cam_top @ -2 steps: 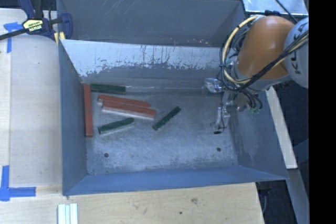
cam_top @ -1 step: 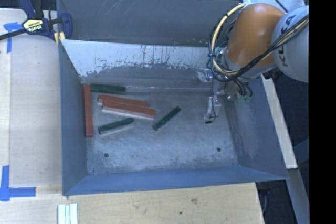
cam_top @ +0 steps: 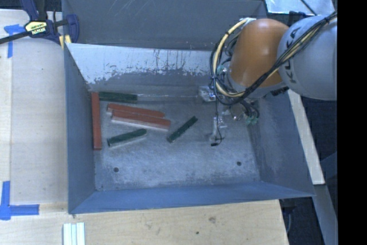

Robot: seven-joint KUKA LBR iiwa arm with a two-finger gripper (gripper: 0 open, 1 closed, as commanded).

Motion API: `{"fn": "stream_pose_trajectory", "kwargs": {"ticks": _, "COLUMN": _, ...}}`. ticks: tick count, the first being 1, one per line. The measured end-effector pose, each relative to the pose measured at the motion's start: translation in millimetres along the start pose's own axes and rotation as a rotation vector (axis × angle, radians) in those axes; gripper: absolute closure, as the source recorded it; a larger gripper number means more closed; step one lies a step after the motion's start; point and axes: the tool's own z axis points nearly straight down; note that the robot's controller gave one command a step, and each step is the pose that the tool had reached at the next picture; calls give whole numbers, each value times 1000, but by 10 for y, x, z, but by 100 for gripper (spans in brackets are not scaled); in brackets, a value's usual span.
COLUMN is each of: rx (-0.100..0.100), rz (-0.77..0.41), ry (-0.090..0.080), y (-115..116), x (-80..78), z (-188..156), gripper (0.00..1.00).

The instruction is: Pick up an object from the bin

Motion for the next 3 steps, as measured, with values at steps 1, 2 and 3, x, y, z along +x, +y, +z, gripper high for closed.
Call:
{"fn": "stream_pose_trajectory", "kwargs": {"ticks": 1, "rx": -2, "rz": -27, "ry": 1, "y": 446, "x": -207, "z": 253, "gripper": 100}}
{"fn": "stream_pose_trajectory", "kwargs": {"ticks": 2, "rx": -2, "rz": -27, "ry": 1, "y": 446, "x": -207, "z": 253, "gripper": 100}}
{"fn": "stream_pose_trajectory", "kwargs": {"ticks": 3, "rx": -1, "rz": -53, "ry": -7, "y": 644, "x": -318, "z": -1547, "gripper": 100}}
